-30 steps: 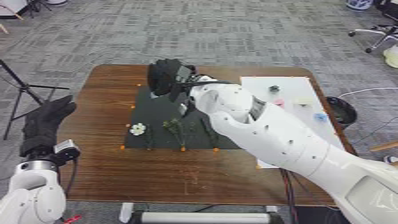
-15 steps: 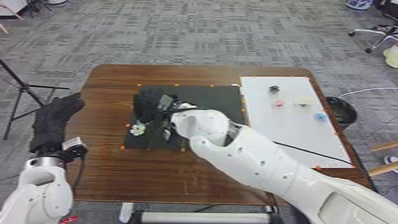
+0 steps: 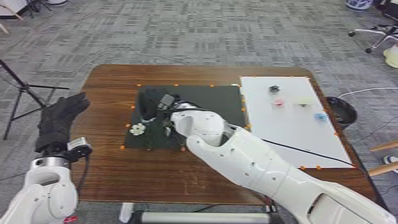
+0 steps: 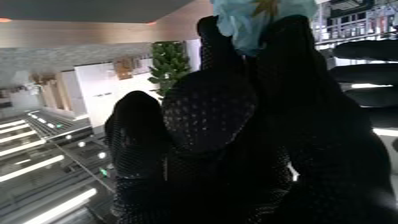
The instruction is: Arrange flowers
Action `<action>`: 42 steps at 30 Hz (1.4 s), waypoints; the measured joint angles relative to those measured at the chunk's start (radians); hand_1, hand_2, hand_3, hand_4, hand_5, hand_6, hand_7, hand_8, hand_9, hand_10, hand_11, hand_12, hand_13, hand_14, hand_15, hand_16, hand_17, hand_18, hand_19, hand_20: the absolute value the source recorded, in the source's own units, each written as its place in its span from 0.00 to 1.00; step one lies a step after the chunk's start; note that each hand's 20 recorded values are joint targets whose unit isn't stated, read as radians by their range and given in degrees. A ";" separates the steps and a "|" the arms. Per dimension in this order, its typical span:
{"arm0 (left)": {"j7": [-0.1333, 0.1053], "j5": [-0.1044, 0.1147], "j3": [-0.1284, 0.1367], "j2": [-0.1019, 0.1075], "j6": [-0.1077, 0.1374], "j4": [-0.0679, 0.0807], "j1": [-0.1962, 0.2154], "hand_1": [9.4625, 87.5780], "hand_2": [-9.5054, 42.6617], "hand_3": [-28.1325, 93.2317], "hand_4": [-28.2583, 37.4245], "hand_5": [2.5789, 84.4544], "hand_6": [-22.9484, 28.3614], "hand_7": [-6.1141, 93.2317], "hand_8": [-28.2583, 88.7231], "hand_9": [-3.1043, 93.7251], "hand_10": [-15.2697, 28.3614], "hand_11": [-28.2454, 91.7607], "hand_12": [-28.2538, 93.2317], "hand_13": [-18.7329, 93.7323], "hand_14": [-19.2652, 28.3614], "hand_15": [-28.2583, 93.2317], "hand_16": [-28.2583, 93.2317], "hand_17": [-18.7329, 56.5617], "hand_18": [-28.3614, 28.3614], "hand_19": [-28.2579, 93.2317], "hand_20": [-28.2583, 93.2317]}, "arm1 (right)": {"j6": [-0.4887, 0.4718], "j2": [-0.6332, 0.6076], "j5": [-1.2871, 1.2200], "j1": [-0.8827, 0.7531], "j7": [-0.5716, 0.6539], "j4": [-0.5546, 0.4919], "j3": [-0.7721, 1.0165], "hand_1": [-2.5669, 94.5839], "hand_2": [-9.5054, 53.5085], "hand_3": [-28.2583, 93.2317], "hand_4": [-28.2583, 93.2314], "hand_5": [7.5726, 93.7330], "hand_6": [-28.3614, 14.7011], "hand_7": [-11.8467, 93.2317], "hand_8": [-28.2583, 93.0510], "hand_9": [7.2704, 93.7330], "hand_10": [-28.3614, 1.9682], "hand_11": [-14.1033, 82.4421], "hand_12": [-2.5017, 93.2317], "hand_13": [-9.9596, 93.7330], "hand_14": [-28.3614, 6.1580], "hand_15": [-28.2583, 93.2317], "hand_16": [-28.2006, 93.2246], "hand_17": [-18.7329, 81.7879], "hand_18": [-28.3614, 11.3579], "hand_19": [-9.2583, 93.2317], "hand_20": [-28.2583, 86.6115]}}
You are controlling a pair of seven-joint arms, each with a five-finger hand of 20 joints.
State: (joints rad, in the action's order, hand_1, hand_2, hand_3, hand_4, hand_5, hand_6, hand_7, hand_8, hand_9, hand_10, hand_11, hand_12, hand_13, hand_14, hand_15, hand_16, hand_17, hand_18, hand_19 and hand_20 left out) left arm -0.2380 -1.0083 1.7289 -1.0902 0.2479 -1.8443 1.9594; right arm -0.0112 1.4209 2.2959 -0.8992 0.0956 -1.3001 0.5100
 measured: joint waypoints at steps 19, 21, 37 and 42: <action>-0.026 0.001 0.053 -0.032 -0.090 -0.001 0.020 0.09 0.78 0.81 0.00 0.63 0.53 0.17 0.18 0.57 0.70 0.41 0.34 0.52 0.76 0.40 0.23 0.35 0.69 0.31 0.37 | -0.150 0.039 0.036 -0.042 0.033 0.008 0.071 0.60 0.21 0.63 0.11 0.64 0.70 0.25 0.22 0.68 0.69 0.24 0.10 0.96 0.77 0.67 0.50 0.75 0.37 1.00 0.64; -0.029 0.002 0.064 -0.036 -0.099 -0.002 0.032 0.09 0.77 0.81 0.00 0.63 0.53 0.18 0.18 0.57 0.70 0.42 0.34 0.52 0.76 0.40 0.23 0.35 0.69 0.31 0.37 | -0.160 0.039 0.036 -0.043 0.035 0.008 0.072 0.59 0.21 0.64 0.10 0.63 0.70 0.25 0.22 0.67 0.68 0.24 0.10 0.95 0.77 0.67 0.50 0.75 0.37 1.00 0.63; -0.013 0.003 -0.003 -0.019 -0.041 -0.006 0.008 0.09 0.68 0.81 0.00 0.62 0.53 0.18 0.18 0.57 0.71 0.42 0.34 0.51 0.76 0.40 0.23 0.35 0.69 0.31 0.37 | -0.191 0.042 0.029 -0.042 0.038 0.006 0.083 0.51 0.23 0.70 0.10 0.53 0.67 0.23 0.15 0.55 0.64 0.22 0.10 0.93 0.76 0.68 0.49 0.73 0.36 1.00 0.62; -0.009 0.003 -0.009 -0.016 -0.032 -0.008 0.001 0.09 0.68 0.81 0.00 0.62 0.53 0.18 0.18 0.57 0.71 0.42 0.34 0.51 0.76 0.40 0.23 0.35 0.69 0.31 0.37 | -0.157 0.043 0.027 -0.036 0.042 0.009 0.082 0.51 0.24 0.69 0.10 0.53 0.66 0.23 0.16 0.55 0.65 0.22 0.10 0.93 0.75 0.68 0.49 0.73 0.35 1.00 0.62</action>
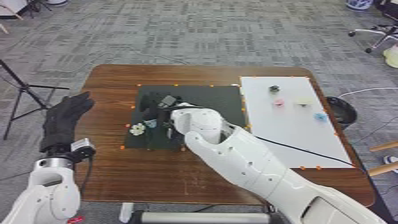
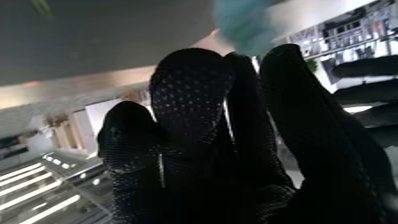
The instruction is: Arrange flowers
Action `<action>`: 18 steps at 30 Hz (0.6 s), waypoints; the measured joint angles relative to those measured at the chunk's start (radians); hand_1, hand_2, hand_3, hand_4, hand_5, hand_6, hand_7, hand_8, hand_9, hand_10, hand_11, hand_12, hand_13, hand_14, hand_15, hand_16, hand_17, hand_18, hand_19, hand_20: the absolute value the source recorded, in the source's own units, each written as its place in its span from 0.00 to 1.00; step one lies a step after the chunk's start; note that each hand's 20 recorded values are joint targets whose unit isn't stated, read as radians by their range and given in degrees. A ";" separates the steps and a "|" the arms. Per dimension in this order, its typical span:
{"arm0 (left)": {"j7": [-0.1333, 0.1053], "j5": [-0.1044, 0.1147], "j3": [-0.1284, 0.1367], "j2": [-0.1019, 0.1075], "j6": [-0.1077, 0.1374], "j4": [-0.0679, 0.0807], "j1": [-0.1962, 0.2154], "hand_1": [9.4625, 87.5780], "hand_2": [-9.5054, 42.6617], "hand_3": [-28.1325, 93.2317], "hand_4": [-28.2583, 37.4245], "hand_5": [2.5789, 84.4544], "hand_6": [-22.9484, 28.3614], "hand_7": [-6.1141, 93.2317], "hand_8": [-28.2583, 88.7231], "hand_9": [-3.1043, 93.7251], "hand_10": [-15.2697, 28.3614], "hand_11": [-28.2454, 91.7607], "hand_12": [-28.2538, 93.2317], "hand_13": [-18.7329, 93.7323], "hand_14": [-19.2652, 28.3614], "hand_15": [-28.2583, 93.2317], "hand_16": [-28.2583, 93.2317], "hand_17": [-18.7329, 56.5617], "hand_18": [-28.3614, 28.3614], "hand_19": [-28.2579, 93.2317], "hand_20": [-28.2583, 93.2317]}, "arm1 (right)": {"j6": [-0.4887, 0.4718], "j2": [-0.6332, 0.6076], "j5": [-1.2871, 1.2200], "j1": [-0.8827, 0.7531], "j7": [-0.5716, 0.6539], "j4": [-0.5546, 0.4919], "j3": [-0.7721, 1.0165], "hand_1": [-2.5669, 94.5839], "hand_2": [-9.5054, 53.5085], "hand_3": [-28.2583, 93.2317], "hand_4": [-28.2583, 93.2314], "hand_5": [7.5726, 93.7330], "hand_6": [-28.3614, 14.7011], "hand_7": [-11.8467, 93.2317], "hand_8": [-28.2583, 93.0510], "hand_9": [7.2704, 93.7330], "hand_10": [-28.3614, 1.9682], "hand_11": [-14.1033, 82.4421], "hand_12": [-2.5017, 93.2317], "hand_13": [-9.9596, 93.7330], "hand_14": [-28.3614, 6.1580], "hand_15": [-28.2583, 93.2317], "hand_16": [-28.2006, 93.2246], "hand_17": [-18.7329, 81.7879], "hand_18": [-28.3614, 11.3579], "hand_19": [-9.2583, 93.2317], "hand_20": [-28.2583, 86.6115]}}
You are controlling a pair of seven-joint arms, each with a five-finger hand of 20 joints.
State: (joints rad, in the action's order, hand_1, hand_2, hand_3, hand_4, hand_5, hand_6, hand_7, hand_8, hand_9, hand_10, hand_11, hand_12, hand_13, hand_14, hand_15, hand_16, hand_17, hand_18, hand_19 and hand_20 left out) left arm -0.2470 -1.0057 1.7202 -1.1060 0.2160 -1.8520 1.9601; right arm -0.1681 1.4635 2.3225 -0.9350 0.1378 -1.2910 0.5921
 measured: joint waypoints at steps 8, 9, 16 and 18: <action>0.005 0.000 -0.011 0.005 0.003 0.000 -0.011 0.09 0.68 0.81 0.00 0.62 0.53 0.18 0.18 0.57 0.71 0.42 0.34 0.51 0.76 0.40 0.23 0.34 0.69 0.31 0.37 | 0.173 -0.005 -0.034 0.024 0.028 0.006 -0.065 0.51 0.25 0.68 0.10 0.54 0.67 0.24 0.16 0.57 0.65 0.22 0.11 0.93 0.75 0.68 0.49 0.73 0.36 1.00 0.62; 0.006 0.000 -0.012 0.005 0.003 0.000 -0.012 0.09 0.68 0.81 0.00 0.62 0.53 0.18 0.18 0.57 0.71 0.42 0.34 0.51 0.76 0.40 0.23 0.34 0.69 0.31 0.37 | 0.172 -0.005 -0.038 0.026 0.028 0.006 -0.066 0.50 0.25 0.68 0.10 0.54 0.67 0.24 0.16 0.57 0.64 0.22 0.11 0.93 0.74 0.68 0.49 0.73 0.36 1.00 0.62; 0.013 0.000 -0.014 0.008 0.005 0.000 -0.016 0.09 0.67 0.81 0.00 0.62 0.53 0.18 0.18 0.57 0.71 0.42 0.34 0.51 0.76 0.40 0.23 0.34 0.69 0.31 0.37 | 0.164 -0.018 -0.070 0.034 0.029 -0.002 -0.070 0.48 0.25 0.68 0.10 0.54 0.66 0.24 0.16 0.58 0.64 0.22 0.11 0.93 0.74 0.68 0.48 0.73 0.35 1.00 0.62; 0.014 0.000 -0.015 0.009 0.007 0.000 -0.016 0.09 0.67 0.81 0.00 0.62 0.53 0.18 0.18 0.57 0.71 0.42 0.34 0.51 0.76 0.40 0.23 0.34 0.69 0.31 0.37 | 0.164 -0.021 -0.077 0.037 0.030 -0.004 -0.070 0.47 0.23 0.69 0.10 0.54 0.66 0.24 0.16 0.58 0.63 0.22 0.11 0.93 0.74 0.68 0.48 0.73 0.34 1.00 0.62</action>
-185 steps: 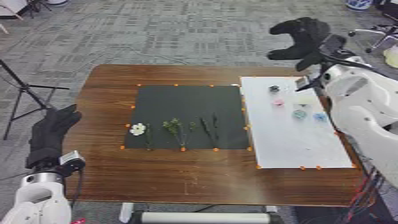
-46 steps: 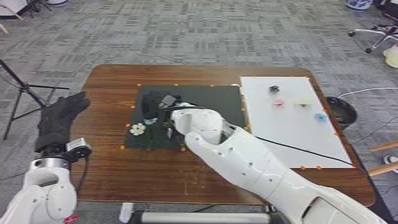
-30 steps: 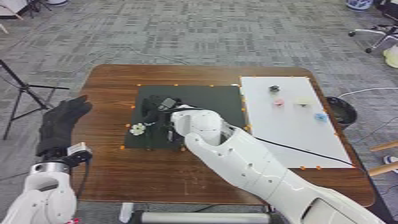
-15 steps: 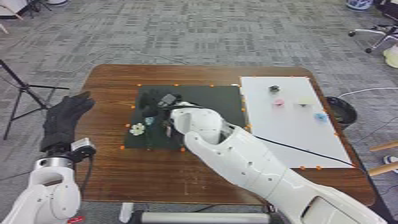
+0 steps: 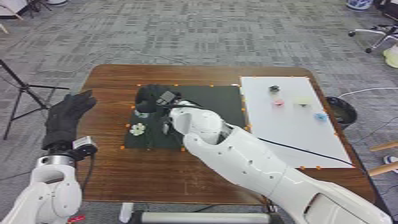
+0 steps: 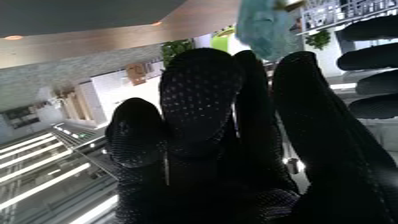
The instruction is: Arrange flowers
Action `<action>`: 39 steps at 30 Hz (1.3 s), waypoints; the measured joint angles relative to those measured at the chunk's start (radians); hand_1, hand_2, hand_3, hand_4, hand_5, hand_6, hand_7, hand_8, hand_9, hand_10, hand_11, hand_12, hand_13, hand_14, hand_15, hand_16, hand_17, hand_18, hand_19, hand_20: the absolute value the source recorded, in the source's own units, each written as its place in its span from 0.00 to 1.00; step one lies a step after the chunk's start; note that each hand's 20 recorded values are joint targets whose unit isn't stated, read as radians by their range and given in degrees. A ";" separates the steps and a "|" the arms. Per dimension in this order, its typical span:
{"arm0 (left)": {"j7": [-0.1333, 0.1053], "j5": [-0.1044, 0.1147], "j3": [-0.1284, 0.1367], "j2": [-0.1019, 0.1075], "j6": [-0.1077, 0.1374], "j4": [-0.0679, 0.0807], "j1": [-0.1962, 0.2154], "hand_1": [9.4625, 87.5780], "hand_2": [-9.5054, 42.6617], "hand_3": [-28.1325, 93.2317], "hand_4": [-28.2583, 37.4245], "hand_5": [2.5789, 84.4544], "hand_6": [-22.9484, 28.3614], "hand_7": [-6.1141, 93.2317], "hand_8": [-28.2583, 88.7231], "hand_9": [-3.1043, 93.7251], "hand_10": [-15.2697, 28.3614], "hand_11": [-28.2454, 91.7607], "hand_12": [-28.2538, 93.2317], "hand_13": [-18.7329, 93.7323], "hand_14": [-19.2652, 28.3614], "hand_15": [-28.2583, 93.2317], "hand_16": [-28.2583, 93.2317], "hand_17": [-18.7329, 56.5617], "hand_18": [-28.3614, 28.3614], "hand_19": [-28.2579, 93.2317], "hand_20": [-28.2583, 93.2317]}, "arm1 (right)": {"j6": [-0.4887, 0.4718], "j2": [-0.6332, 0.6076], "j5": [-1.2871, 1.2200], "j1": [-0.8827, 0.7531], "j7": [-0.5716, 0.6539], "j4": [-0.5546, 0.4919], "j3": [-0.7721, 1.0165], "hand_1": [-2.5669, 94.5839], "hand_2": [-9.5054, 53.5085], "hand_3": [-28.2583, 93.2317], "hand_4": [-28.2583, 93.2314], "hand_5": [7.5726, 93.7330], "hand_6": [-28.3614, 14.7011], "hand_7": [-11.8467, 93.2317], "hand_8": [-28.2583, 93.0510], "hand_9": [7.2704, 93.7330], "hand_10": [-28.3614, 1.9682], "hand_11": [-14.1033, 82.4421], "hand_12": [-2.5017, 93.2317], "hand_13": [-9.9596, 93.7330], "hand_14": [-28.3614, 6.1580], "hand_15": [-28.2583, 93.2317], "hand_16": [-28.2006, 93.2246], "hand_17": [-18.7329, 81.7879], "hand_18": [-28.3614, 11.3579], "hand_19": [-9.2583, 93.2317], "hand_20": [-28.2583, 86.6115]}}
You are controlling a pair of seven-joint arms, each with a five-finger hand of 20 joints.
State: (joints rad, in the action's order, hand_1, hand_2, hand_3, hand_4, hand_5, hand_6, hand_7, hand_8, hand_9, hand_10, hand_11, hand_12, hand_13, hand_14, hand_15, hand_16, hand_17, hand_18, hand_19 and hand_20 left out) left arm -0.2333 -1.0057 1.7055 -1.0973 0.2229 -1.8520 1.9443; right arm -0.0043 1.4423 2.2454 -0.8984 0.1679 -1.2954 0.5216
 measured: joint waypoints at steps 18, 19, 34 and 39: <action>0.003 -0.001 -0.023 0.002 0.000 0.003 -0.028 0.10 0.66 0.80 0.00 0.62 0.53 0.18 0.18 0.56 0.71 0.42 0.34 0.51 0.76 0.40 0.23 0.34 0.69 0.31 0.37 | -0.051 0.007 0.061 -0.043 0.029 -0.005 0.021 0.48 0.27 0.62 0.07 0.56 0.66 0.24 0.16 0.61 0.62 0.23 0.11 0.94 0.72 0.67 0.48 0.74 0.33 1.00 0.61; 0.003 -0.001 -0.023 0.002 0.000 0.003 -0.028 0.10 0.66 0.81 0.00 0.62 0.53 0.18 0.18 0.56 0.71 0.42 0.34 0.51 0.76 0.40 0.23 0.34 0.69 0.31 0.37 | -0.043 0.007 0.060 -0.042 0.033 -0.003 0.015 0.48 0.28 0.61 0.08 0.56 0.66 0.24 0.16 0.61 0.62 0.23 0.11 0.94 0.72 0.67 0.48 0.74 0.33 1.00 0.61; 0.001 0.000 -0.019 -0.003 0.000 0.001 -0.024 0.11 0.62 0.80 0.00 0.62 0.53 0.19 0.18 0.56 0.71 0.42 0.34 0.51 0.76 0.40 0.23 0.34 0.69 0.31 0.37 | 0.016 -0.001 -0.004 -0.026 0.039 0.004 0.005 0.40 0.37 0.64 0.12 0.57 0.63 0.23 0.16 0.61 0.56 0.23 0.12 0.94 0.69 0.67 0.49 0.74 0.30 1.00 0.62; 0.001 0.000 -0.019 -0.005 0.000 0.001 -0.024 0.11 0.61 0.80 0.00 0.62 0.53 0.19 0.18 0.56 0.71 0.42 0.34 0.51 0.76 0.40 0.23 0.34 0.69 0.31 0.37 | 0.014 -0.001 -0.016 -0.029 0.031 0.002 0.007 0.41 0.37 0.65 0.13 0.57 0.63 0.23 0.17 0.61 0.55 0.23 0.12 0.94 0.69 0.67 0.49 0.74 0.29 1.00 0.63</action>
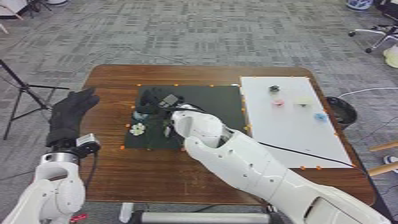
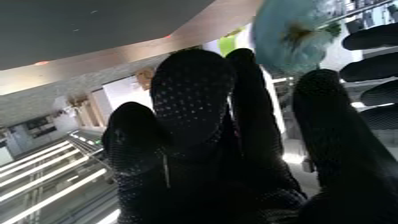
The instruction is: Arrange flowers
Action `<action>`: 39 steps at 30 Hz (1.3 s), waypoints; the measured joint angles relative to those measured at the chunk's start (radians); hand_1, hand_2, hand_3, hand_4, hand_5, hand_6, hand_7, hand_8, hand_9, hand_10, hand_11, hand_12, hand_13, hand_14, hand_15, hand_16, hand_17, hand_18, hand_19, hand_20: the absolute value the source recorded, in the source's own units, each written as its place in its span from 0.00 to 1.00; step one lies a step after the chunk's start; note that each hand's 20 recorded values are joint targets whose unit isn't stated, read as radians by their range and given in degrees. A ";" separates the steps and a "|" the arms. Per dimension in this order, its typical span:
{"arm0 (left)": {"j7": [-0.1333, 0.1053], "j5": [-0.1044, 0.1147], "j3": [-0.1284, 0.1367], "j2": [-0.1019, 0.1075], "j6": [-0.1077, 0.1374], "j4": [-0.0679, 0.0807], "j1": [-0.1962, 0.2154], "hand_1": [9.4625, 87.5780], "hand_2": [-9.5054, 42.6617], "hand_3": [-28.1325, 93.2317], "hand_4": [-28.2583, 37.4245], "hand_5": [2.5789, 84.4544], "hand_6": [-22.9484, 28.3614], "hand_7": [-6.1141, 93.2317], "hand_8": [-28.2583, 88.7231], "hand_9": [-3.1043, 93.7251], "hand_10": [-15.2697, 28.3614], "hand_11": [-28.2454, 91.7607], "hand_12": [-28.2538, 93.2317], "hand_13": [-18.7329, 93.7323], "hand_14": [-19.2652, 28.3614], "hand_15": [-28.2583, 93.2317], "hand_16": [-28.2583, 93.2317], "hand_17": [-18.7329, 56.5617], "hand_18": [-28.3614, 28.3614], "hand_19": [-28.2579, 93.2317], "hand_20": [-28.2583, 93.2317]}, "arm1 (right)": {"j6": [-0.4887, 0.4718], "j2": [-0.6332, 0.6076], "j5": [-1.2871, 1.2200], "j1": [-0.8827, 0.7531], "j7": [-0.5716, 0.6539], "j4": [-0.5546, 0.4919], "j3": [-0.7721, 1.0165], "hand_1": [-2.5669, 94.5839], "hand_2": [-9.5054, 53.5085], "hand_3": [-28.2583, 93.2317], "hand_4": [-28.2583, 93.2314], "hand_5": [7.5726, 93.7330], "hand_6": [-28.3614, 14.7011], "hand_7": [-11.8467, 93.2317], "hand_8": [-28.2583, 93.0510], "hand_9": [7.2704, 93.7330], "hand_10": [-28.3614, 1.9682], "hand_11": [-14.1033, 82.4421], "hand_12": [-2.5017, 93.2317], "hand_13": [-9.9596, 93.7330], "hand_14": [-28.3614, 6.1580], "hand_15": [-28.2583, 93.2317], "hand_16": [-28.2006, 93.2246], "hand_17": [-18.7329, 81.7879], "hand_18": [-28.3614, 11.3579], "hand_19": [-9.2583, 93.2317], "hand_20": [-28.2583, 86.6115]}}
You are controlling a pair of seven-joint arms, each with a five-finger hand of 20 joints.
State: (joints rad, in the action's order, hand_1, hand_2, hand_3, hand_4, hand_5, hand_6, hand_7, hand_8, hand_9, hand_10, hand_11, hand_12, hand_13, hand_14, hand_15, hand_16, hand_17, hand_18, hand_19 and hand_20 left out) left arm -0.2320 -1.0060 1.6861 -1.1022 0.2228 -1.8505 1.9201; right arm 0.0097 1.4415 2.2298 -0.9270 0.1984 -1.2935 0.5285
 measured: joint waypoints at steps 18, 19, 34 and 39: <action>-0.002 0.000 0.006 -0.003 0.000 0.000 0.005 0.11 0.58 0.80 0.00 0.62 0.53 0.19 0.18 0.56 0.71 0.42 0.34 0.51 0.76 0.40 0.23 0.34 0.69 0.31 0.37 | -0.015 -0.001 -0.006 -0.004 -0.006 -0.004 0.004 0.41 0.34 0.74 0.17 0.59 0.62 0.24 0.17 0.61 0.54 0.23 0.12 0.94 0.68 0.67 0.48 0.73 0.28 1.00 0.63; -0.002 0.000 0.006 -0.003 0.000 0.000 0.005 0.12 0.58 0.80 0.00 0.62 0.53 0.19 0.18 0.56 0.71 0.42 0.34 0.51 0.76 0.40 0.23 0.34 0.69 0.31 0.37 | -0.019 -0.001 -0.006 -0.004 -0.006 -0.006 0.005 0.40 0.35 0.74 0.16 0.59 0.62 0.24 0.17 0.61 0.54 0.23 0.12 0.94 0.68 0.67 0.48 0.73 0.28 1.00 0.63; -0.001 -0.001 0.006 -0.003 0.001 -0.001 0.005 0.12 0.55 0.79 0.00 0.62 0.53 0.19 0.18 0.56 0.71 0.42 0.34 0.51 0.77 0.40 0.23 0.34 0.69 0.31 0.37 | -0.037 -0.006 -0.006 -0.010 -0.016 -0.009 0.012 0.41 0.32 0.69 0.14 0.61 0.62 0.24 0.17 0.62 0.53 0.23 0.13 0.94 0.68 0.68 0.48 0.73 0.28 1.00 0.63; 0.000 -0.001 0.006 -0.003 0.001 -0.001 0.006 0.12 0.55 0.80 0.00 0.62 0.53 0.19 0.18 0.56 0.71 0.42 0.34 0.51 0.77 0.40 0.23 0.34 0.69 0.31 0.37 | -0.037 -0.007 -0.015 -0.012 -0.014 -0.010 0.013 0.33 0.32 0.66 0.14 0.60 0.60 0.23 0.17 0.61 0.51 0.23 0.13 0.94 0.67 0.68 0.48 0.73 0.27 1.00 0.64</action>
State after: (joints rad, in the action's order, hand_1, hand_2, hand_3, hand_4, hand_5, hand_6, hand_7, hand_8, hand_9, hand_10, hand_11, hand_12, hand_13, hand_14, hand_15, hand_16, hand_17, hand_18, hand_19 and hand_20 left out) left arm -0.2316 -1.0074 1.6924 -1.1053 0.2233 -1.8512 1.9259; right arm -0.0274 1.4341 2.2150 -0.9391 0.1842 -1.3035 0.5411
